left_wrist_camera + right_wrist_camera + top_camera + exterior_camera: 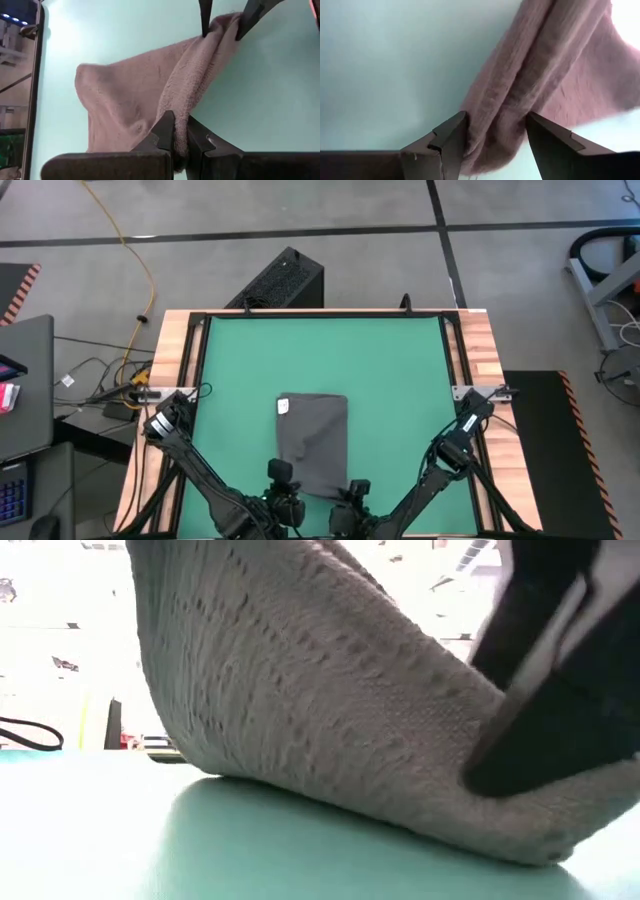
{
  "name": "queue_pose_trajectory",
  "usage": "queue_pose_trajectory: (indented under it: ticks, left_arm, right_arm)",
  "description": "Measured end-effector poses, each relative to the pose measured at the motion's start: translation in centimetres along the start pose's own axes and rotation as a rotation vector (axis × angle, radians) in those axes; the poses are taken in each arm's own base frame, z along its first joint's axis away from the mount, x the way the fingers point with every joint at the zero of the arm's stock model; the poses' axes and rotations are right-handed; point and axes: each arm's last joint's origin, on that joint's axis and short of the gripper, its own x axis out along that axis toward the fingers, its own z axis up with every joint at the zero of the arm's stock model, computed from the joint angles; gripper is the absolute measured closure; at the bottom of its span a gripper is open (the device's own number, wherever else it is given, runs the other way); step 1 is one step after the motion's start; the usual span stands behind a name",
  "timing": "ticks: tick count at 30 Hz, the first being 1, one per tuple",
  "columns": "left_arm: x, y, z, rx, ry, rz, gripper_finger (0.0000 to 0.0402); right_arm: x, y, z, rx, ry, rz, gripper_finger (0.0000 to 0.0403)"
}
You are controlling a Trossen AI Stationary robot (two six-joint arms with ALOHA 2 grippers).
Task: Roll towel
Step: Roll the gray towel
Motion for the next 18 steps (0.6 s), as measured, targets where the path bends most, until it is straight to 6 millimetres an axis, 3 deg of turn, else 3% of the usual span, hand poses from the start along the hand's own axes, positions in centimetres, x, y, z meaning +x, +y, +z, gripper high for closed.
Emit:
queue_pose_trajectory:
  ticks: [4,7,9,12,15,18]
  left_arm:
    - [-0.1,0.0,0.1,0.001,-0.002,0.0,0.0401]
    - [-0.1,0.1,0.1,0.009,-0.001,0.0,0.0401]
    - [0.0,0.1,0.1,0.015,-0.002,0.003,0.0401]
    - [0.0,0.2,0.0,0.026,-0.001,0.015,0.0401]
    - [-0.1,0.3,-0.2,0.033,0.015,0.028,0.0401]
    - [-0.7,0.3,0.1,0.022,-0.002,0.018,0.0401]
  right_arm:
    - [0.3,-0.1,0.0,0.058,0.002,-0.008,0.0186]
    - [0.3,-0.1,0.0,0.054,0.0,-0.011,0.022]
    - [0.3,-0.1,0.0,0.048,0.0,-0.01,0.0261]
    - [0.2,-0.1,0.0,0.044,-0.008,-0.014,0.036]
    - [-0.9,-0.2,0.6,0.042,-0.074,-0.029,0.0385]
    - [-3.7,-1.2,2.0,0.014,-0.141,-0.026,0.039]
